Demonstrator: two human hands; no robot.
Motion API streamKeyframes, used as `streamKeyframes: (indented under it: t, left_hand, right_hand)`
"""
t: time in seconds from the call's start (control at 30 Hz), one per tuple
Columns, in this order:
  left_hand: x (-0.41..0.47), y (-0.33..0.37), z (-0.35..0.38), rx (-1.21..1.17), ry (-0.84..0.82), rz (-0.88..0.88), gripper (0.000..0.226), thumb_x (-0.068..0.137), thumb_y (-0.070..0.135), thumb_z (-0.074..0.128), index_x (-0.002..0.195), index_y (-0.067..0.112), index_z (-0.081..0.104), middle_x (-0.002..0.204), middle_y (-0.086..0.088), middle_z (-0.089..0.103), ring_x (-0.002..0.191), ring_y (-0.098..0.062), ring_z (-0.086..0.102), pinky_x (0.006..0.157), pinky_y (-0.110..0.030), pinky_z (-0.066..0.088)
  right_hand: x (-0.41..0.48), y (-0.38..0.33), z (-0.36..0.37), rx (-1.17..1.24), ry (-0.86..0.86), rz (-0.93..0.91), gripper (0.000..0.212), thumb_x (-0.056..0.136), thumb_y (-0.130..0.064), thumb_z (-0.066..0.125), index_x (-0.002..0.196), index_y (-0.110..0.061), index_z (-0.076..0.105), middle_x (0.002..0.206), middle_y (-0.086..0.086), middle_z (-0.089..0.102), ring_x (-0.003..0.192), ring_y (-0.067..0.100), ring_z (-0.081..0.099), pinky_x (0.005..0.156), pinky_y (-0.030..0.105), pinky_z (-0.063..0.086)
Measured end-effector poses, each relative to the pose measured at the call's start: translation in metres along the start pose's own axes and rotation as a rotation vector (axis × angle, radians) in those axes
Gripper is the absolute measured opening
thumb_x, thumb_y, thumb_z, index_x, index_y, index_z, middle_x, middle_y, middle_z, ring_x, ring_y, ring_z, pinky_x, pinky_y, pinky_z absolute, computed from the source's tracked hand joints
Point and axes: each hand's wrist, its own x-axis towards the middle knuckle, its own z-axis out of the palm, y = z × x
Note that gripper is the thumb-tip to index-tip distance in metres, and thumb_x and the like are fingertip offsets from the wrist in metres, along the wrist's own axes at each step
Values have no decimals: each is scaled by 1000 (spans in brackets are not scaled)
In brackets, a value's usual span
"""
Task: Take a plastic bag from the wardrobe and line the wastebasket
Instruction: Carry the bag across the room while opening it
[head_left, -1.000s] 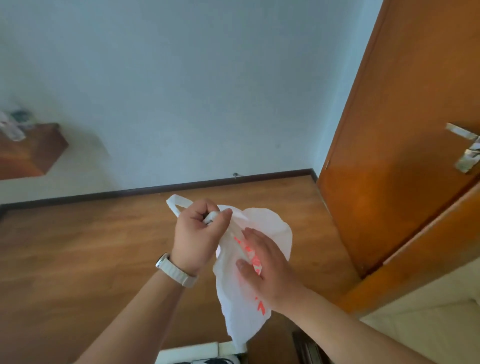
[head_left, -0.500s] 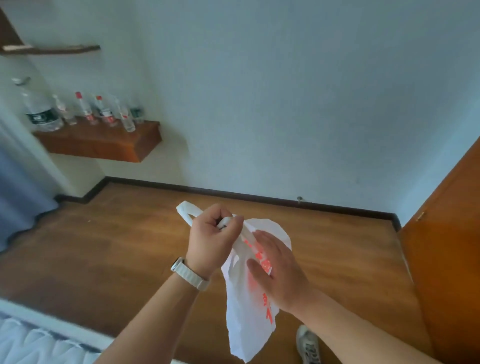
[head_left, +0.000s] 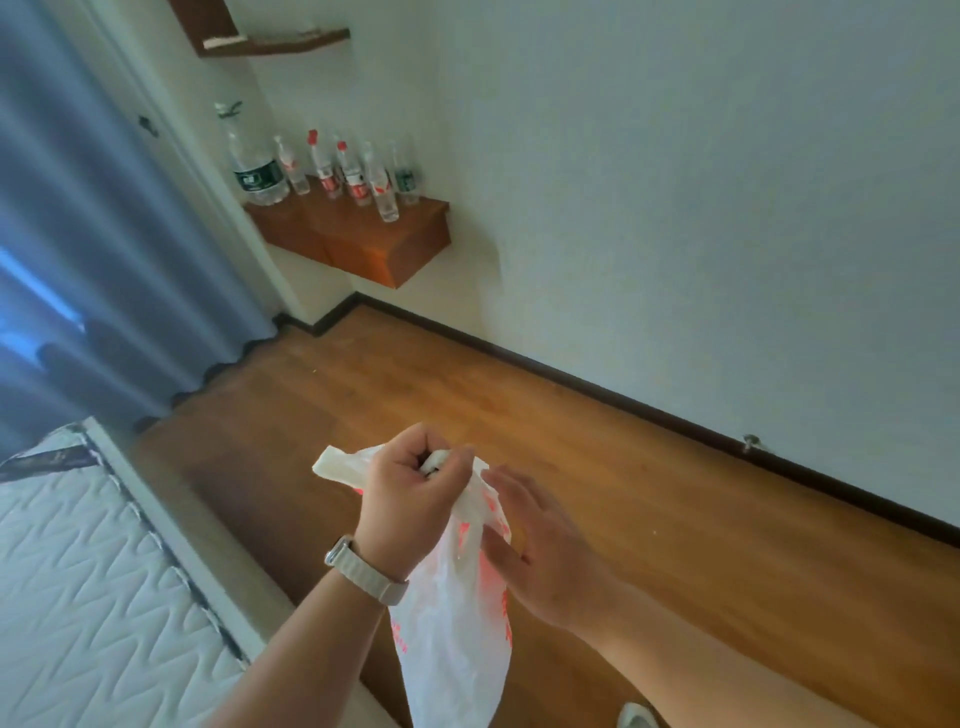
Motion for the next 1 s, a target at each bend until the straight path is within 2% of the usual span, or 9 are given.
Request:
streamKeyframes:
  t: [0.13, 0.2, 0.3, 0.37, 0.47, 0.6, 0.77, 0.83, 1.0]
  left_hand:
    - [43, 5, 34, 97, 71, -13, 31, 79, 10, 70, 58, 9, 47, 50, 12, 48, 48, -4, 42, 49, -16, 39]
    - [60, 7, 44, 132, 101, -14, 31, 81, 8, 70, 59, 9, 48, 51, 9, 48, 49, -4, 43, 49, -16, 40]
    - [80, 9, 50, 187, 148, -3, 32, 77, 26, 67, 63, 2, 51, 58, -7, 49, 53, -12, 45, 51, -23, 43]
    - [91, 10, 50, 217, 179, -9, 36, 75, 33, 65, 65, 2, 52, 61, -10, 50, 54, -20, 47, 51, -29, 46]
    - [107, 14, 48, 240, 206, -13, 27, 83, 23, 67, 67, 4, 56, 63, -7, 53, 61, -29, 53, 53, -38, 53]
    - [134, 8, 42, 244, 228, -3, 21, 86, 12, 67, 67, 9, 58, 63, -2, 55, 59, -23, 55, 54, -31, 53]
    - [180, -14, 26, 178, 202, 35, 22, 86, 9, 68, 67, 7, 57, 62, -4, 54, 58, -27, 53, 52, -36, 52]
    - [204, -26, 16, 136, 179, 48, 23, 85, 9, 68, 66, 8, 56, 60, -1, 53, 55, -23, 52, 51, -33, 51]
    - [272, -54, -28, 42, 116, 40, 23, 85, 11, 68, 66, 15, 56, 58, 7, 54, 54, -11, 53, 54, -23, 50]
  right_hand:
    - [46, 28, -31, 12, -53, -47, 55, 96, -65, 32, 146, -43, 26, 153, -21, 33, 138, 8, 38, 111, 42, 42]
    - [66, 34, -46, 25, -77, -62, 58, 94, -67, 29, 146, -43, 27, 154, -20, 32, 139, 9, 37, 114, 42, 39]
    - [88, 41, -59, 57, -96, -89, 54, 96, -61, 38, 145, -41, 30, 153, -20, 35, 139, 8, 36, 116, 41, 36]
    - [99, 43, -62, 93, -78, -103, 53, 95, -63, 36, 144, -42, 32, 151, -20, 38, 138, 6, 37, 116, 41, 36]
    - [115, 44, -62, 107, -36, -129, 55, 94, -70, 29, 142, -44, 34, 148, -21, 41, 136, 5, 40, 114, 44, 39]
    - [142, 44, -61, 84, -8, -141, 54, 94, -70, 30, 141, -45, 32, 147, -21, 43, 133, 2, 41, 113, 41, 37]
    - [189, 45, -52, 4, 17, -146, 53, 95, -71, 30, 142, -47, 31, 146, -22, 43, 129, -5, 38, 111, 34, 33]
    - [213, 43, -45, -32, 39, -138, 52, 94, -71, 29, 141, -49, 28, 145, -23, 43, 126, -8, 37, 111, 33, 31]
    - [284, 16, -20, -73, 66, -87, 56, 90, -77, 24, 140, -53, 22, 145, -27, 41, 126, -6, 40, 112, 39, 36]
